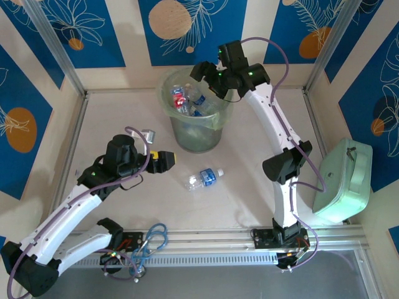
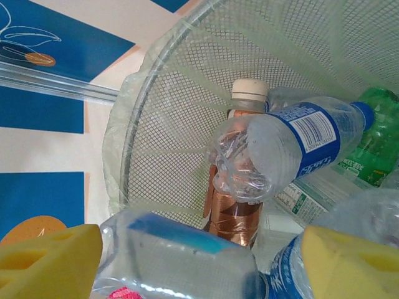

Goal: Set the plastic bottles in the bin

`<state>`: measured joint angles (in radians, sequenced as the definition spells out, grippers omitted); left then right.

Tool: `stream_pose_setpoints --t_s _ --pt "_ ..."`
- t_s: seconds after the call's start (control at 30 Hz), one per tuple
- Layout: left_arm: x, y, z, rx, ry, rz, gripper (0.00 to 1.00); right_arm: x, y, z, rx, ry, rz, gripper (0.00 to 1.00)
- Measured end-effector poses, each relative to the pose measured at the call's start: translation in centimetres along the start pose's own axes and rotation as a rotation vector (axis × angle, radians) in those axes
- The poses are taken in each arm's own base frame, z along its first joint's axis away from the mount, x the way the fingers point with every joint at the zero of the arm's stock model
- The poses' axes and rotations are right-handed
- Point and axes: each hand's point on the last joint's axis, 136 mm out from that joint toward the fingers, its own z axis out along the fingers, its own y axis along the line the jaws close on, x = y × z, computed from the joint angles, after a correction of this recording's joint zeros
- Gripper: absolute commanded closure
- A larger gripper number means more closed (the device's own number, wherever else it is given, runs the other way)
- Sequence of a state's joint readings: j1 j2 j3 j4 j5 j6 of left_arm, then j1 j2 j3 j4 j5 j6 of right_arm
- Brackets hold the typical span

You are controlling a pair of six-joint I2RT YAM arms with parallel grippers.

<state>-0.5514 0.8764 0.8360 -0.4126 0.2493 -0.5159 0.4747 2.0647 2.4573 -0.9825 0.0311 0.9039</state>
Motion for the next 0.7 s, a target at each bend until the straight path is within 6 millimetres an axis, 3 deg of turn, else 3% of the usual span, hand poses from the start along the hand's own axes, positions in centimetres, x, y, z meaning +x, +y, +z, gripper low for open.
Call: stream_pose_setpoints --t_s 0.1,0.27,0.37,0.6,0.7 --pt "0.4 0.3 0.2 -0.004 0.010 0.009 0.12 -0.1 -0.1 -0.2 0.010 -0.013 -0.011 0.22" --pt "1.4 1.0 0.9 -0.019 0.041 0.017 0.16 0.0 0.6 -1.4 -0.005 -0.022 -0.047 0.47" --pt "2.0 1.4 1.2 -0.026 0.055 0.015 0.16 0.8 2.2 -1.7 -0.054 -0.011 -0.100 0.48" --pt "2.6 1.8 1.3 -0.031 0.061 0.008 0.18 5.4 7.4 -1.2 -0.172 0.053 -0.236 0.52" --pt "2.7 1.9 1.4 -0.033 0.064 0.007 0.18 5.8 8.0 0.0 -0.196 0.069 -0.243 0.53"
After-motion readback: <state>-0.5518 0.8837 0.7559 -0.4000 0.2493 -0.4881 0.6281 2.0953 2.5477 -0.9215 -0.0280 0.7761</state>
